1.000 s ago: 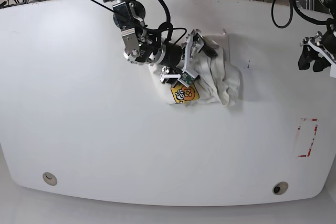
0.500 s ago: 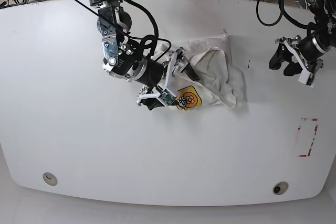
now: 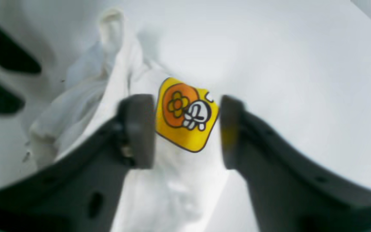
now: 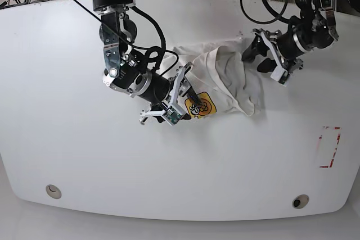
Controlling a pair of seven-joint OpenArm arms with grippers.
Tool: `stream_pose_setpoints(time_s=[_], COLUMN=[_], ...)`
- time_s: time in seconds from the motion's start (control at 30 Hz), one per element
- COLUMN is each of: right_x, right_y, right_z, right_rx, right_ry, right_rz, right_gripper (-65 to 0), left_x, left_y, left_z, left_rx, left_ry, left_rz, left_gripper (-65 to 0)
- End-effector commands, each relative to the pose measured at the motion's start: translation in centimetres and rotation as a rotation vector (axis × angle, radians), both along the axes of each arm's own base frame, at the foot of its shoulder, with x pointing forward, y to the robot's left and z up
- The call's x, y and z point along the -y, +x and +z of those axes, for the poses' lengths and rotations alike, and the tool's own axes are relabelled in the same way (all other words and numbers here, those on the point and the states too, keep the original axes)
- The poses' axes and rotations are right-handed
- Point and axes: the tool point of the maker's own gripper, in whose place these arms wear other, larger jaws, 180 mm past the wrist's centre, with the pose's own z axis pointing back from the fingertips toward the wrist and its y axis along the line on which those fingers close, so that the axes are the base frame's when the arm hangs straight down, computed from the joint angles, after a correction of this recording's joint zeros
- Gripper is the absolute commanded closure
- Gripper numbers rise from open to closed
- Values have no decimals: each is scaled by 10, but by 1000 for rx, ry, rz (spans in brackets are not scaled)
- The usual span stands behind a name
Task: Fold the T-shirt properly
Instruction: 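Lower the left gripper onto the shirt and flatten the bundle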
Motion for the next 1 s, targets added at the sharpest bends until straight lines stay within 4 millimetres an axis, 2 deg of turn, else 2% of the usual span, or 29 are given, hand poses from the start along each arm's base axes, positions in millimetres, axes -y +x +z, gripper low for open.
stream_pose_setpoints(time_s=[0.0, 0.07, 0.17, 0.33, 0.43, 0.57, 0.7, 0.83, 0.97], right_x=[-4, -4, -5, 7, 15, 36, 54, 76, 92], right_y=[14, 19, 26, 40, 46, 48, 45, 30, 16], right_z=[10, 5, -6, -30, -48, -71, -85, -103, -108], right_rx=[30, 14, -9, -51, -85, -120, -139, -173, -181], right_ry=[33, 36, 60, 93, 115, 122, 122, 89, 83], right_rz=[4, 3, -1, -25, -46, -83, -111, -131, -164], right_gripper=[-166, -135, -136, -152, -147, -146, -146, -146, -144], left_x=[20, 32, 49, 55, 52, 47, 32, 22, 15], left_y=[-2, -6, -10, -13, -12, -12, -7, 1, 8], left_z=[8, 4, -4, -15, -17, -23, -29, -42, -57], left_rx=[34, 24, 6, -20, -22, -36, -50, -83, -132], left_ry=[-10, -4, 9, 54, 83, 103, 143, 157, 151], left_rz=[-29, -48, -77, -77, -73, -70, -76, -71, -61], left_gripper=[-324, -324, -324, -324, -324, -325, -325, -325, -325])
